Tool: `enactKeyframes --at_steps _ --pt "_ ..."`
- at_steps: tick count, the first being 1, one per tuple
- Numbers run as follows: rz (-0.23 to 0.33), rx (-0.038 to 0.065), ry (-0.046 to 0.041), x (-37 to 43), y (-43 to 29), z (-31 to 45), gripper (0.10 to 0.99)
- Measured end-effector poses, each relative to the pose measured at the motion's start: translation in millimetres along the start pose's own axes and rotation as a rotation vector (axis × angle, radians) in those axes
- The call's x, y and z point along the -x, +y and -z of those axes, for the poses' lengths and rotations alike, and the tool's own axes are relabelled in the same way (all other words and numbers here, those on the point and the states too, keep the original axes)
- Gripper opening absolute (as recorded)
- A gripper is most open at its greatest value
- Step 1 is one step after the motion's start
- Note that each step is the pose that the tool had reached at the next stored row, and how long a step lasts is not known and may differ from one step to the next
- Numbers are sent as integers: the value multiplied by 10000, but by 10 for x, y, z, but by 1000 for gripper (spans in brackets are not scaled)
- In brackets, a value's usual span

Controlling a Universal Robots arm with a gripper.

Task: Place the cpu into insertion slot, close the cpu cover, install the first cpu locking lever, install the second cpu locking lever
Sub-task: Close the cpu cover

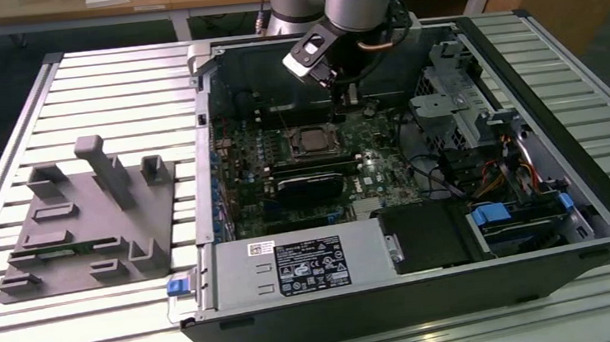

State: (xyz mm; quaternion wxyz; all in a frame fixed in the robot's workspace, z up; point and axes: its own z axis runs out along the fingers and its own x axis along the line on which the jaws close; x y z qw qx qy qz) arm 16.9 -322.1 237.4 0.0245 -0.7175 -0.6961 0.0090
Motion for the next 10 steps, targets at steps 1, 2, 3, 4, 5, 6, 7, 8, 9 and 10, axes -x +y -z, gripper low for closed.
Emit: enactKeyframes --at_steps 1,2,3,4,5,6,7,8,9,10 --pt "0 15 1 0 -11 0 106" --pt "1 45 3 1 -25 -1 106" --pt "3 98 11 2 -43 -4 106" --pt "5 178 19 4 -67 -8 106" --pt "7 273 30 6 -94 -13 106" --pt "10 357 42 8 -123 -17 106" --pt "11 435 57 10 -154 -22 106" --pt "14 504 71 13 -185 -28 106" --pt "15 562 86 15 -215 -33 106" --pt "17 613 104 18 -244 -38 106"
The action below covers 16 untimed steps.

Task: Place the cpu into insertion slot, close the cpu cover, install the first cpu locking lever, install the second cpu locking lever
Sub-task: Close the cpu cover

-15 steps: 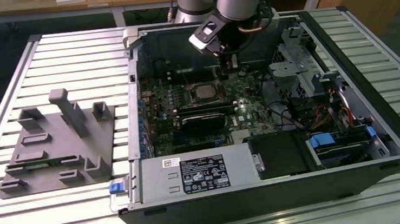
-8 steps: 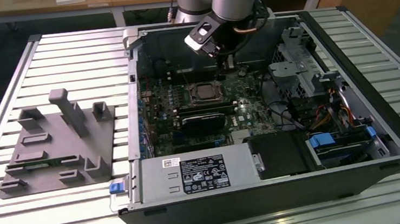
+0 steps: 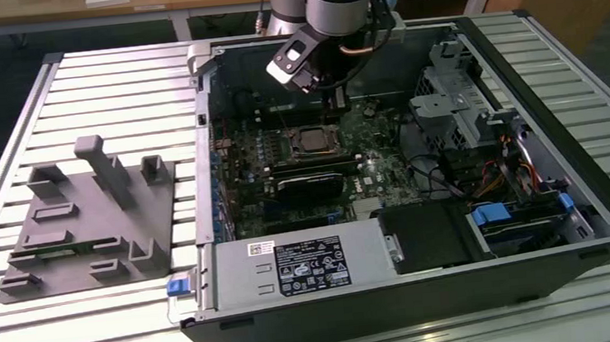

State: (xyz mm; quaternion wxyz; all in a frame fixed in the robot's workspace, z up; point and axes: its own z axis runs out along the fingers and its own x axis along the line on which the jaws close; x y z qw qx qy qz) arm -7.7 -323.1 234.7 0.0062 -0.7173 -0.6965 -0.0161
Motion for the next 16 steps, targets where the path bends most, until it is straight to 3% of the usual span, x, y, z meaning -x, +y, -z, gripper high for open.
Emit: enactKeyframes --at_steps 5,9,16 --pt "3 150 124 21 -122 -37 106" --pt "4 171 187 35 -162 -81 106" --pt "6 183 203 48 -230 -152 106"
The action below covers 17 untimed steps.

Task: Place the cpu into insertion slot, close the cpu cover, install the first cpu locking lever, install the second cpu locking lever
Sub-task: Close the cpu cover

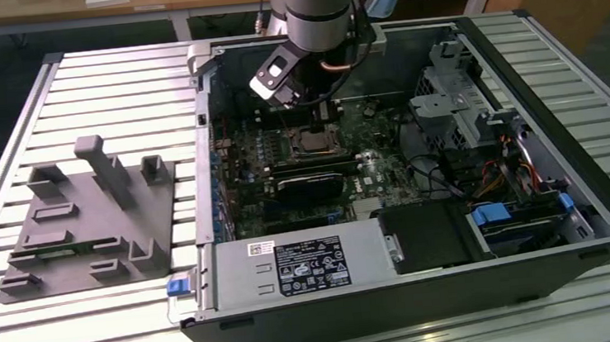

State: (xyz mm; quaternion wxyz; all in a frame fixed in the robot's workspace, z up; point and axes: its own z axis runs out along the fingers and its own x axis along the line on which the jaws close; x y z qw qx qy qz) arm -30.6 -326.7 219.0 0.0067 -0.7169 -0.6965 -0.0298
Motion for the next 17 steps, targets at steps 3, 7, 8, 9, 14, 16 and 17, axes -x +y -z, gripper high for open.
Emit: enactKeyframes --at_steps 3,7,8,9,14,16,17 --pt "-1 12 1 2 -34 -7 106" --pt "56 11 3 2 -34 -7 106" --pt "161 5 7 2 -34 -8 106" --pt "321 -3 13 2 -34 -8 106" --pt "1234 -51 36 2 -34 -10 106" --pt "1594 -71 41 3 -34 -11 106" --pt "1774 -80 44 2 -34 -11 106"
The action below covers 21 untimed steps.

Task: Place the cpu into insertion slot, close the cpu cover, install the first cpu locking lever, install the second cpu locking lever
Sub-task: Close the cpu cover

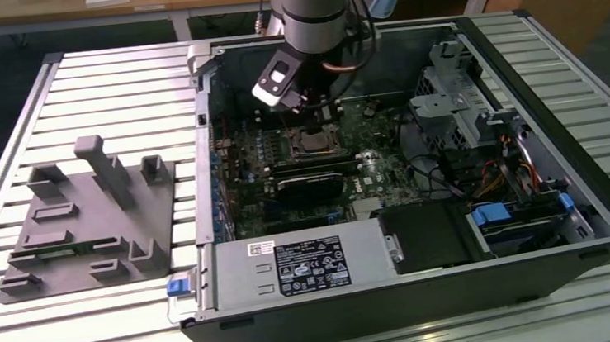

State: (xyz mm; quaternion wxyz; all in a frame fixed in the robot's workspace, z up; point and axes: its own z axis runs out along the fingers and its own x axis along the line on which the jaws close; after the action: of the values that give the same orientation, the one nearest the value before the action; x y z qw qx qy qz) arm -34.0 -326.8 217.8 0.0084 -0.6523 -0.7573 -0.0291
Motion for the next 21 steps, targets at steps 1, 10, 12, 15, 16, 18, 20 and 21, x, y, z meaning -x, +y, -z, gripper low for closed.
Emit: enactKeyframes --at_steps 1,10,12,15,16,18,20,21 --pt "196 -9 6 0 0 -1 106" --pt "1817 -92 58 0 0 -2 106" --pt "2193 -111 71 0 0 -3 106" --pt "2730 -138 88 0 0 -4 106" --pt "2910 -147 95 0 0 -4 106" --pt "3269 -165 107 0 0 -5 106" --pt "3656 -184 120 0 0 -6 106" --pt "3835 -193 126 0 0 -7 106"
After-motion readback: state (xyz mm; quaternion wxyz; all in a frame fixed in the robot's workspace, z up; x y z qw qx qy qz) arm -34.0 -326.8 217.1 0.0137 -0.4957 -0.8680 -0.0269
